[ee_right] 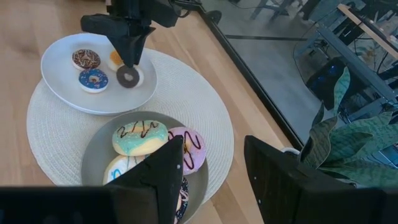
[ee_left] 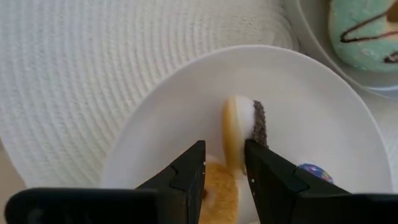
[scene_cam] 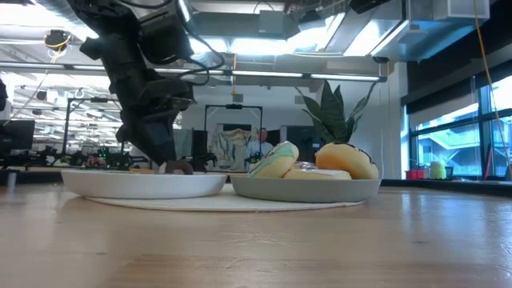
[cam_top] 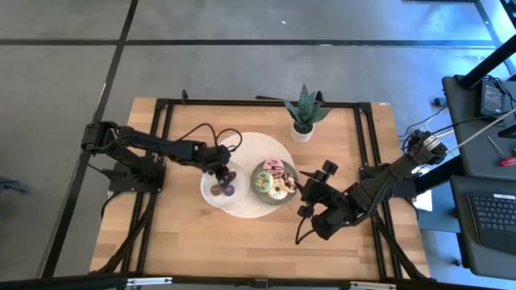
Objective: Pick & Place donuts
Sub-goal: Put the small black donut on the white plate, then return to Home Position
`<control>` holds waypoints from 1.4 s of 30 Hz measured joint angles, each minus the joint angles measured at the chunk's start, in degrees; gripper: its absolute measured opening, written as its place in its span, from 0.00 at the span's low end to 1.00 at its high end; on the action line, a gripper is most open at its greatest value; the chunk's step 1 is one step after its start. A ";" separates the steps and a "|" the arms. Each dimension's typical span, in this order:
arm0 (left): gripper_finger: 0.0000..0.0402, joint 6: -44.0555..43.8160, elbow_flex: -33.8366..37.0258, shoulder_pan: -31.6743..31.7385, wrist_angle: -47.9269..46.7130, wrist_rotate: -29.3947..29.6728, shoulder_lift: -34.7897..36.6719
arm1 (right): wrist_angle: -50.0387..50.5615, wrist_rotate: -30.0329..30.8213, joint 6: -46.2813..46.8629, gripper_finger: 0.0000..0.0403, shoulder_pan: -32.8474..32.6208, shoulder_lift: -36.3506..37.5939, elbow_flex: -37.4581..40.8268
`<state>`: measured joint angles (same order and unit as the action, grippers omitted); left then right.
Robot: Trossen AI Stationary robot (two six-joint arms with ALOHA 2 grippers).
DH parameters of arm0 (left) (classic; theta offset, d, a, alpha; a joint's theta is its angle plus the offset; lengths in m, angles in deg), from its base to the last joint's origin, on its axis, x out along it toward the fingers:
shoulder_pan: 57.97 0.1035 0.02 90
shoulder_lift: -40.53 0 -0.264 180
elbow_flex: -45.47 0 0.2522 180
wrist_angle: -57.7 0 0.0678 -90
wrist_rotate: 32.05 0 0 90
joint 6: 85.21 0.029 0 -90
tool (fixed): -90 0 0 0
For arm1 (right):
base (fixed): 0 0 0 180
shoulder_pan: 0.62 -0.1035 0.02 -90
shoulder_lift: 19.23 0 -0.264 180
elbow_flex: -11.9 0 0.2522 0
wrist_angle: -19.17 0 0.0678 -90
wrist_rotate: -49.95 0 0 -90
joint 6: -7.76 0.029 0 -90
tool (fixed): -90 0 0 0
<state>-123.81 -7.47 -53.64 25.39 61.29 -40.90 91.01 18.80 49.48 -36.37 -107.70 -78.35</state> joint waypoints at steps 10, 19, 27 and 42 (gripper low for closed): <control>0.27 2.34 0.00 2.62 -0.13 -1.34 -0.01 | 0.02 0.00 -0.16 0.43 0.00 0.00 0.00; 0.27 4.54 0.02 2.68 -0.46 -1.36 0.40 | 0.04 0.00 -0.21 0.43 0.01 0.00 0.00; 0.27 9.53 0.02 1.58 -2.11 3.54 9.02 | 1.66 -1.59 1.37 0.43 1.60 0.11 0.64; 0.26 25.41 17.56 -4.38 24.33 10.68 30.77 | -23.65 -9.76 2.34 0.43 6.80 17.11 31.52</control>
<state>-98.40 10.09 -58.03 49.72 71.96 -10.13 67.36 9.04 51.82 -29.57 -90.59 -46.82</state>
